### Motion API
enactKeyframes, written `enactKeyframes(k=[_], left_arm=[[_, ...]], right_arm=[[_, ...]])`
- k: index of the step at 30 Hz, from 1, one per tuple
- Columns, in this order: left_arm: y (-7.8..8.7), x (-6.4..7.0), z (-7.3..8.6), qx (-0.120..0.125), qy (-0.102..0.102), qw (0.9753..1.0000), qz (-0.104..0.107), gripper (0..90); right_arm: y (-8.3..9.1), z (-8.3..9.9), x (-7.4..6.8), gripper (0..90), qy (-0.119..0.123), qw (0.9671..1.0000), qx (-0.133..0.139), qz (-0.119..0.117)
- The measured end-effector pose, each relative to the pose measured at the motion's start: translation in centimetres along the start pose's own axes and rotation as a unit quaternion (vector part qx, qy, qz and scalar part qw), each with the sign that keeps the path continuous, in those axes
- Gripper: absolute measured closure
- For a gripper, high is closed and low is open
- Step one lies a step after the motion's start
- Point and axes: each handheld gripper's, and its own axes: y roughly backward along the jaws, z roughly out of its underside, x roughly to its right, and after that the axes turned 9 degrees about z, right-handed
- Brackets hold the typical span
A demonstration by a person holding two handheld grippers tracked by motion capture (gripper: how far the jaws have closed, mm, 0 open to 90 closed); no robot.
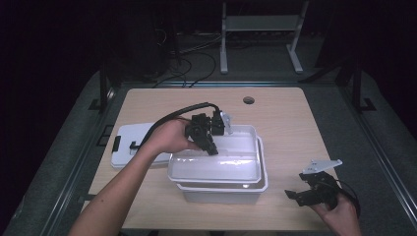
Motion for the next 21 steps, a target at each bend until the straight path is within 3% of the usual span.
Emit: enactKeyframes(k=[13, 21], left_arm=[[-1.9, -0.4, -1.3, -0.009, -0.001, 0.9999, 0.013, 89.3], [-2.2, -0.5, -1.6, -0.014, 0.001, 0.9999, 0.008, 89.3]], right_arm=[[0.0, 0.1, 0.0, 17.6, 0.000, 1.0000, 0.001, -0.002], [0.1, 0.1, 0.0, 17.6, 0.003, 1.0000, 0.001, -0.003]])
